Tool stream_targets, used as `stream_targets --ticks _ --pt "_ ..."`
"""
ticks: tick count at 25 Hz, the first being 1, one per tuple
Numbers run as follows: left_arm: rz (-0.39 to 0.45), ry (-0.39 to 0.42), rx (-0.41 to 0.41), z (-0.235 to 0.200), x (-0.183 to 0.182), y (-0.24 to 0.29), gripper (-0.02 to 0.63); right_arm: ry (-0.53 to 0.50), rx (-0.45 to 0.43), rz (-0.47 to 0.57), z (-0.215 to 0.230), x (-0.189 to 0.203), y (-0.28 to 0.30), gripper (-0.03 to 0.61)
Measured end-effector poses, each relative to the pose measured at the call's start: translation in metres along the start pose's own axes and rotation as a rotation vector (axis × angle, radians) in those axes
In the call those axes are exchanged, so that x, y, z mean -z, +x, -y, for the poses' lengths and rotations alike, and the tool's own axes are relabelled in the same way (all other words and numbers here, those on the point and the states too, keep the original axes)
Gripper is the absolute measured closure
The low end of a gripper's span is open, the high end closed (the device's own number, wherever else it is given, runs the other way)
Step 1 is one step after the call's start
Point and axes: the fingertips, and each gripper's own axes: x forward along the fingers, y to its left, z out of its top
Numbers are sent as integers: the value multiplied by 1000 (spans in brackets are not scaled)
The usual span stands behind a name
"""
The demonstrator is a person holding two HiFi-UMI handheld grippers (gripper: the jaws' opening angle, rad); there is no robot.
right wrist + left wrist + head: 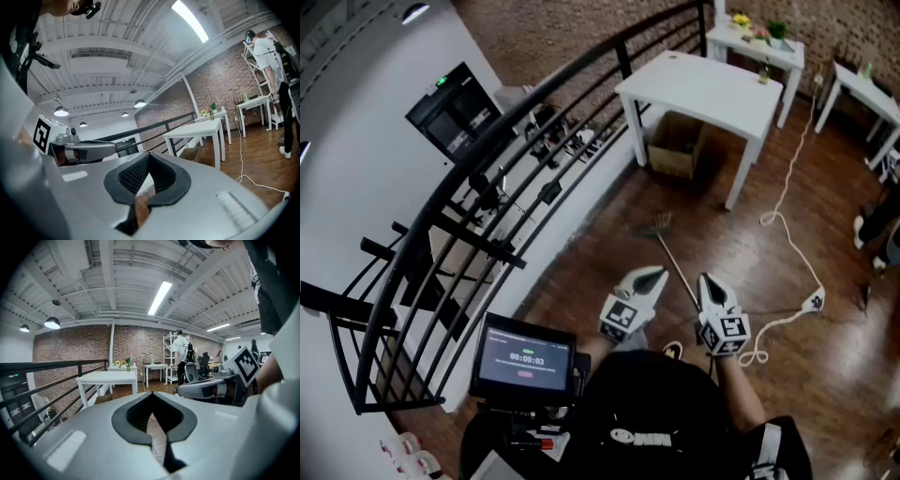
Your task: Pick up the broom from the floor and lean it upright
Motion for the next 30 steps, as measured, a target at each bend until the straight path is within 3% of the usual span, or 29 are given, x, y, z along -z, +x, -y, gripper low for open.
stream_targets --ticks 2,4,6,10,18,21,25,30 --pt "63 115 -64 -53 -55 21 597 -66 -95 119 2 -56 59 575" --pt "73 209 -97 -86 -79 39 597 -88 -133 167 10 -80 94 575" --pt "17 234 -72 -100 -69 63 597 -47 -98 140 35 -73 110 575" --pt "-96 216 52 -124 -35 130 597 34 -5 71 89 -55 141 575" --pt "-281 207 311 -164 17 239 597 81 130 -41 140 -40 202 575" --pt "-407 190 433 -182 56 283 596 87 164 -113 166 -28 235 575" --pt "-627 223 614 -195 112 323 597 88 170 -215 193 -5 268 575" --pt "-906 317 804 -187 211 353 595 161 168 -406 228 74 289 575"
